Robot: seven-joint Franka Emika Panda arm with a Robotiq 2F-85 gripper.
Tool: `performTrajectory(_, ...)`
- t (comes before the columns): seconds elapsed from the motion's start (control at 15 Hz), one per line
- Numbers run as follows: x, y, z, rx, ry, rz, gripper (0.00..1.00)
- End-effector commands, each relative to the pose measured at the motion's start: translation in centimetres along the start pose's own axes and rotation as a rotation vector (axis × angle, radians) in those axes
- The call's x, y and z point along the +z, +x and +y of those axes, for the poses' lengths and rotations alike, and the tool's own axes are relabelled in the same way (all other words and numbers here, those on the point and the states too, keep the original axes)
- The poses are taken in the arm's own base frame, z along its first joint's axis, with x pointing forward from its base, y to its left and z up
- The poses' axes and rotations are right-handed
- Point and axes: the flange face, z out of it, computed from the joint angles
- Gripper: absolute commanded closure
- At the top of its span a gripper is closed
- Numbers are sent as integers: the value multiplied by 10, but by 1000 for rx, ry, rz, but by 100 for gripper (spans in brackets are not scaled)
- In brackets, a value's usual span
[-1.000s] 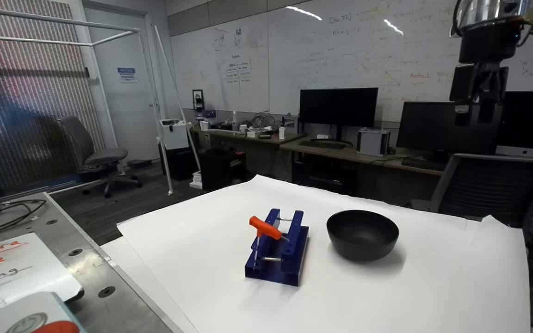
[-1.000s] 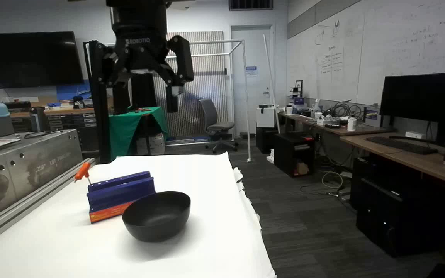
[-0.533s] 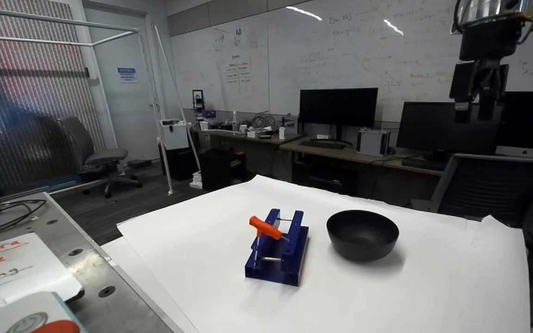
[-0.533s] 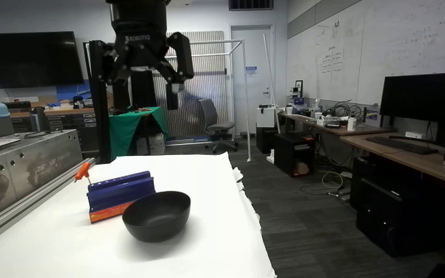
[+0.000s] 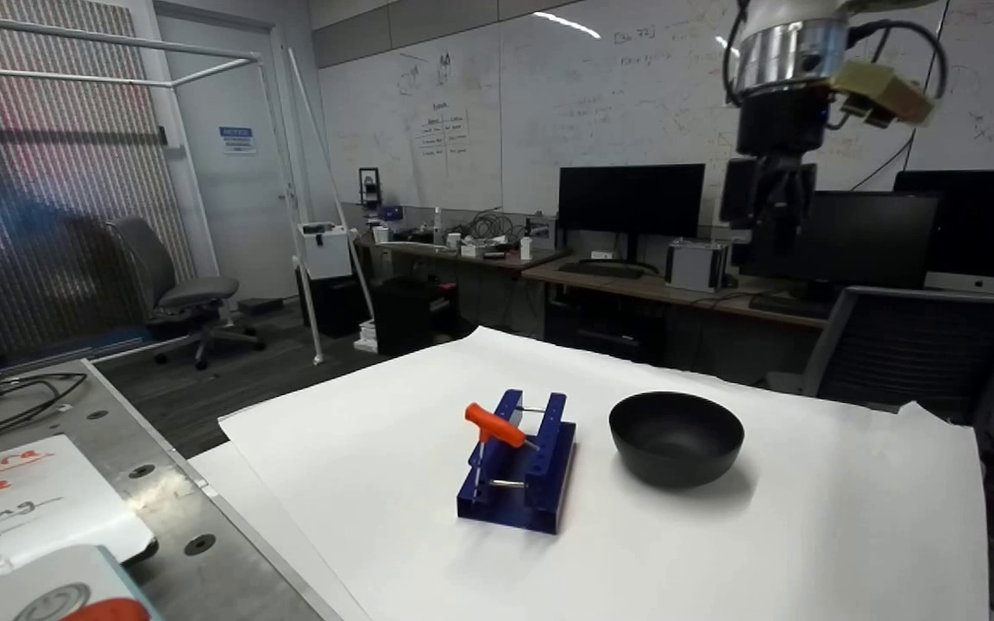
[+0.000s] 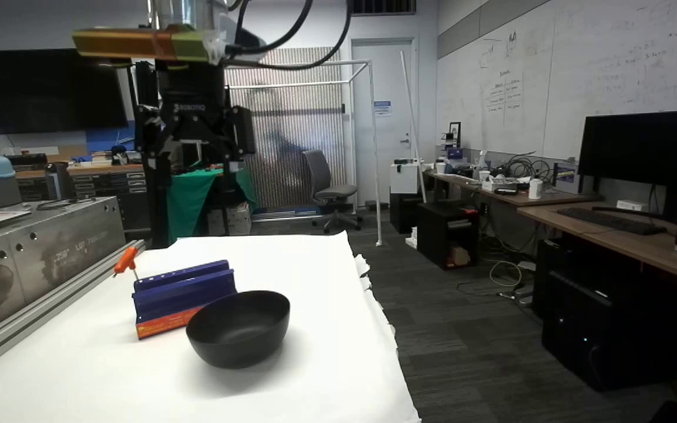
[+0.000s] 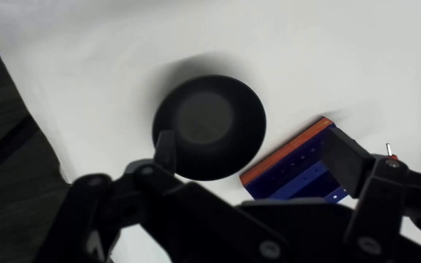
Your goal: Pick up the orange object tool and put it in the bowl
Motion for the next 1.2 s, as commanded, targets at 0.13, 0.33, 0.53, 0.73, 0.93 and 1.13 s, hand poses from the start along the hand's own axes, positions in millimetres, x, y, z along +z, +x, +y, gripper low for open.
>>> performTrajectory(0.13,39,91,-99,-142,-16,17,0)
performTrajectory(0.33,68,116,-147,-213,-21,54,0)
performTrajectory(0.53,95,127,-183,-275,6,57,0)
performTrajectory(0.73,114,122,-209,-318,26,2,0)
performTrajectory(0.93,128,115,-232,-355,32,-2,0)
performTrajectory(1.13,137,109,-251,-399,32,12,0)
